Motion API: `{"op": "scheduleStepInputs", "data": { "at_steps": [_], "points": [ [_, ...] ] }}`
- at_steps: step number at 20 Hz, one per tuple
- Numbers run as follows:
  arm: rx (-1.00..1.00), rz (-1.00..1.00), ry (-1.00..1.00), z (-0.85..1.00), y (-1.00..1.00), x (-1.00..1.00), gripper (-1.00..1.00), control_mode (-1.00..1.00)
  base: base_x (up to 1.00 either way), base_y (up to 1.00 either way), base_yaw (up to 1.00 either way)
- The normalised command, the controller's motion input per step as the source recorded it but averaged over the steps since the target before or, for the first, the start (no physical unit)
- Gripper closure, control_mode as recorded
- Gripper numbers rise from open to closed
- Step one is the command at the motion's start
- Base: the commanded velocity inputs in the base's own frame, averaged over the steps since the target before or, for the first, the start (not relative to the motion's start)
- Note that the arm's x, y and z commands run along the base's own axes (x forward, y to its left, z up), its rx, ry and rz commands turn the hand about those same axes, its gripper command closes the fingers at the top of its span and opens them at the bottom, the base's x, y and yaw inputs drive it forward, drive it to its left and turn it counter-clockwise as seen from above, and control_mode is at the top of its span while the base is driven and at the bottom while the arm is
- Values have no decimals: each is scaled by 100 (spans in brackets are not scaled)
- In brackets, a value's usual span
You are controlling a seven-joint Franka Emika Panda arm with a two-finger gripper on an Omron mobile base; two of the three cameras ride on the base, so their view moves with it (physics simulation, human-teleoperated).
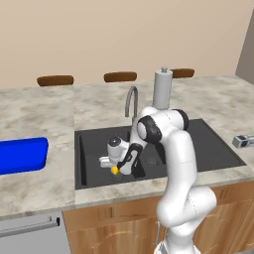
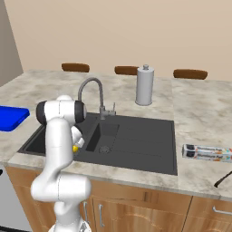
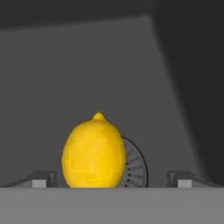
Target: Pick up all produce items and place them in the sink. Turn on the sink faucet to wash them. Then turn the sink off and put them in the tray.
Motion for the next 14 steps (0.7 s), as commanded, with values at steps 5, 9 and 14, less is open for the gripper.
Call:
{"op": "scheduleStepInputs", "data": {
  "at_steps": [5, 9, 14],
  "points": [
    [0, 0, 0, -13, 0, 9, -100, -100, 0, 0, 0],
    [0, 0, 0, -14, 0, 11, -100, -100, 0, 0, 0],
    [0, 0, 0, -16, 0, 12, -100, -100, 0, 0, 0]
  ]
}}
